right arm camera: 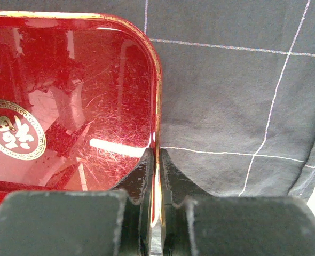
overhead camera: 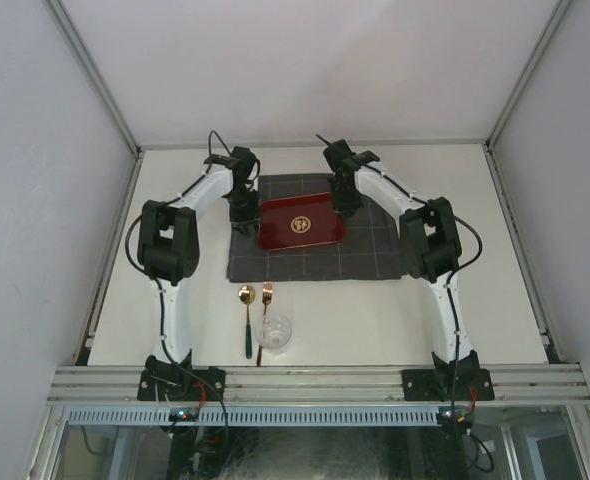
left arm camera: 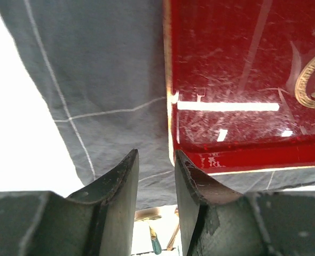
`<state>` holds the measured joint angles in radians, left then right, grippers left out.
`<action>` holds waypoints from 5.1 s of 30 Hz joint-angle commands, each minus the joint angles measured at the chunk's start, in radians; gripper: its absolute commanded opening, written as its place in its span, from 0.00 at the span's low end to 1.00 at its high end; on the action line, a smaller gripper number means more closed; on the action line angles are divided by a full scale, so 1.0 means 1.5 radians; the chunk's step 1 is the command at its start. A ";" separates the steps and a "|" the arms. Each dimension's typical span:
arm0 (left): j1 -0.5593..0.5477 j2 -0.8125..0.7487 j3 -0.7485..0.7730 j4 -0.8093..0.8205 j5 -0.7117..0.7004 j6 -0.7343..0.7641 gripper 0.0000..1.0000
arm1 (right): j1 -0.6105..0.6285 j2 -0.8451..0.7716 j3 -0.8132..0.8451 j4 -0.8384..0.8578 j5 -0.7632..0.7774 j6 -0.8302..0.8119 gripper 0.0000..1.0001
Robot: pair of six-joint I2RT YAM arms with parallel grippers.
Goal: Set the dinner table for one person
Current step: Place the plate on the napkin.
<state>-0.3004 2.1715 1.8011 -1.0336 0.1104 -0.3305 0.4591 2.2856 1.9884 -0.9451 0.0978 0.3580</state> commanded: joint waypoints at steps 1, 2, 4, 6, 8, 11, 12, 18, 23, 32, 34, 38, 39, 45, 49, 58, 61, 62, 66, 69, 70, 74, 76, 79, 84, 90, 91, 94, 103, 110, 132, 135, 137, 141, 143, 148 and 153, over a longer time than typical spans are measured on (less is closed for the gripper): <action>0.013 0.013 0.021 0.000 -0.020 -0.004 0.37 | -0.001 -0.043 -0.006 0.009 0.010 0.001 0.00; 0.013 0.018 0.025 -0.001 -0.018 -0.005 0.37 | -0.001 -0.043 -0.007 0.009 0.011 0.000 0.00; 0.014 0.028 0.036 -0.005 -0.012 -0.005 0.37 | -0.001 -0.044 -0.008 0.009 0.010 0.001 0.00; 0.013 0.035 0.041 -0.004 -0.003 -0.008 0.37 | -0.003 -0.044 -0.009 0.009 0.010 0.000 0.00; 0.013 0.035 0.044 -0.004 0.007 -0.009 0.36 | -0.003 -0.044 -0.010 0.009 0.009 0.001 0.00; 0.013 0.020 0.035 0.001 0.016 -0.012 0.36 | -0.004 -0.042 -0.009 0.010 0.009 -0.001 0.00; 0.012 0.013 0.031 0.003 0.017 -0.014 0.36 | -0.003 -0.041 -0.009 0.011 0.008 -0.001 0.00; 0.012 -0.021 0.024 0.007 0.022 -0.017 0.36 | -0.005 -0.037 -0.006 0.011 0.006 0.000 0.00; 0.011 -0.017 0.026 0.009 0.036 -0.016 0.36 | -0.005 -0.032 -0.002 0.011 0.005 -0.001 0.00; -0.001 -0.005 -0.005 0.018 0.041 -0.012 0.34 | -0.009 -0.016 0.024 0.004 0.000 -0.005 0.00; -0.003 -0.010 -0.016 0.022 0.037 -0.014 0.33 | -0.009 -0.016 0.026 0.001 0.000 -0.005 0.00; -0.003 -0.036 -0.030 0.038 0.034 -0.018 0.35 | -0.009 -0.016 0.026 0.001 0.000 -0.006 0.00; -0.003 -0.039 -0.027 0.041 0.033 -0.018 0.36 | -0.009 -0.015 0.026 0.000 0.000 -0.006 0.00; -0.003 0.006 0.012 0.017 0.037 -0.014 0.34 | -0.009 -0.016 0.025 -0.002 -0.001 -0.005 0.00; -0.004 0.023 0.010 0.025 0.042 -0.020 0.29 | -0.010 -0.018 0.022 -0.004 -0.001 -0.008 0.00; -0.010 0.036 0.004 0.024 0.041 -0.015 0.00 | -0.012 -0.022 0.023 -0.003 -0.005 -0.009 0.00; -0.013 0.032 0.002 0.025 0.045 -0.013 0.00 | -0.012 -0.020 0.024 -0.001 -0.005 -0.010 0.00; -0.014 0.029 0.001 0.027 0.046 -0.013 0.00 | -0.013 -0.020 0.024 0.000 -0.003 -0.010 0.00; -0.024 -0.001 -0.012 0.034 0.054 -0.012 0.00 | -0.016 -0.022 0.031 0.002 -0.002 -0.008 0.00; -0.035 -0.027 -0.022 0.035 0.061 -0.011 0.00 | -0.021 -0.020 0.045 0.001 -0.001 -0.010 0.00; -0.039 -0.036 -0.025 0.036 0.063 -0.011 0.00 | -0.022 -0.018 0.051 -0.001 0.000 -0.011 0.00; -0.061 -0.056 -0.036 0.035 0.070 -0.008 0.00 | -0.026 -0.007 0.075 -0.013 0.002 -0.015 0.00; -0.069 -0.062 -0.042 0.035 0.073 -0.009 0.00 | -0.026 -0.004 0.081 -0.015 0.002 -0.016 0.00; -0.082 -0.077 -0.055 0.038 0.078 -0.009 0.00 | -0.026 0.003 0.087 -0.017 0.001 -0.015 0.00; -0.102 -0.102 -0.089 0.054 0.081 -0.017 0.00 | -0.027 0.019 0.099 -0.020 0.000 -0.016 0.00; -0.117 -0.135 -0.159 0.093 0.089 -0.034 0.00 | -0.031 0.031 0.101 -0.019 -0.004 -0.012 0.00; -0.118 -0.138 -0.172 0.100 0.089 -0.037 0.00 | -0.031 0.032 0.100 -0.019 -0.004 -0.012 0.00; -0.119 -0.144 -0.197 0.112 0.092 -0.040 0.00 | -0.031 0.033 0.099 -0.019 -0.005 -0.011 0.00; -0.118 -0.156 -0.222 0.128 0.097 -0.046 0.00 | -0.031 0.039 0.095 -0.019 -0.006 -0.010 0.00; -0.148 -0.160 -0.222 0.130 0.100 -0.049 0.00 | -0.032 0.046 0.095 -0.018 -0.008 -0.011 0.00; -0.199 -0.172 -0.219 0.135 0.112 -0.065 0.00 | -0.031 0.056 0.102 -0.019 -0.015 -0.012 0.00; -0.210 -0.170 -0.222 0.139 0.114 -0.068 0.00 | -0.030 0.057 0.101 -0.020 -0.015 -0.010 0.00; -0.216 -0.170 -0.225 0.142 0.115 -0.071 0.00 | -0.030 0.057 0.100 -0.020 -0.015 -0.009 0.00; -0.226 -0.171 -0.231 0.147 0.118 -0.074 0.00 | -0.029 0.055 0.099 -0.021 -0.012 -0.010 0.11; -0.229 -0.173 -0.234 0.149 0.119 -0.075 0.00 | -0.029 0.054 0.098 -0.021 -0.011 -0.009 0.14; -0.233 -0.174 -0.236 0.153 0.121 -0.078 0.00 | -0.026 0.046 0.099 -0.023 -0.003 -0.008 0.24; -0.234 -0.171 -0.239 0.156 0.122 -0.078 0.00 | -0.025 0.018 0.081 -0.025 0.021 -0.002 0.25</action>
<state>-0.6426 1.9629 1.4471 -0.8261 0.2474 -0.4759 0.4095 2.3772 2.0903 -1.0199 0.1116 0.3206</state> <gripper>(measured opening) 0.002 0.244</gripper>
